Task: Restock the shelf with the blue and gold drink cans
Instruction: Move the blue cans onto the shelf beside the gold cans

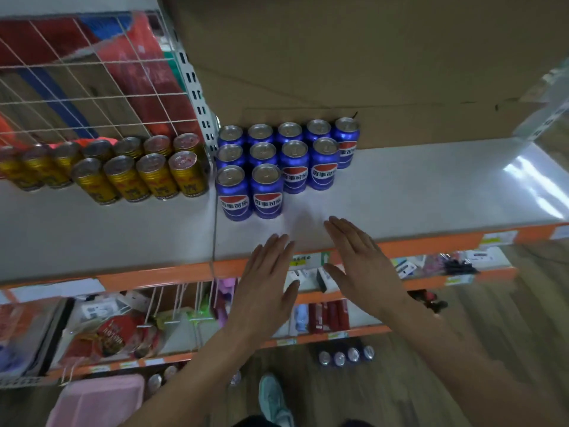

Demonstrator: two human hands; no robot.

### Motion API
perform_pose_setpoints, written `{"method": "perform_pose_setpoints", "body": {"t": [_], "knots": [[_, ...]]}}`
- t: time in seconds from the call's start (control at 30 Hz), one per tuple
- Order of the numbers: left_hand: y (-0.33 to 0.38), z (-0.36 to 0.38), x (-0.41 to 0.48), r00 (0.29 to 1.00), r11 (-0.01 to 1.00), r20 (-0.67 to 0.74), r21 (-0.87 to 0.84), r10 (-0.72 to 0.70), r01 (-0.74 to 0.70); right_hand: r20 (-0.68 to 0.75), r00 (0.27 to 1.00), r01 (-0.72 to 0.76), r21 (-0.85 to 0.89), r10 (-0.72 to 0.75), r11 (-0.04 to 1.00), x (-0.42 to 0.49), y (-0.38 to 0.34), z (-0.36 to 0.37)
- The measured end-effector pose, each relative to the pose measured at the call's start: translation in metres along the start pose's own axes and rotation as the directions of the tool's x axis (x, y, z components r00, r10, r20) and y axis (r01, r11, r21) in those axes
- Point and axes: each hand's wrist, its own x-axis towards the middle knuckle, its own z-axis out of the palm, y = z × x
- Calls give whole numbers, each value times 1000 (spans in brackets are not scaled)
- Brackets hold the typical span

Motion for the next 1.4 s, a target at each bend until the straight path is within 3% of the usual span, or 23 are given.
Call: {"method": "perform_pose_setpoints", "body": {"t": [0.23,0.57,0.7,0.93,1.03,1.27,1.4], "knots": [[51,79,-56,990,991,104,-88,-92,101,103,995,-25,61,18,998,-97,44,14],[104,180,-138,925,976,327,-28,-195,215,390,916,-146,119,89,982,-225,92,75],[90,234,-151,847,961,482,-37,-223,274,467,878,-167,85,108,982,-257,111,110],[46,352,-167,782,954,585,-46,-215,297,621,751,-349,82,226,934,-304,129,237],[19,411,-175,800,984,585,-22,-132,178,675,698,-403,95,239,910,-314,135,299],[-52,565,-188,804,988,580,12,-134,156,649,692,-491,103,316,865,-343,161,467],[-91,639,-204,801,991,588,7,-109,130,629,707,-472,79,323,878,-365,183,550]]}}
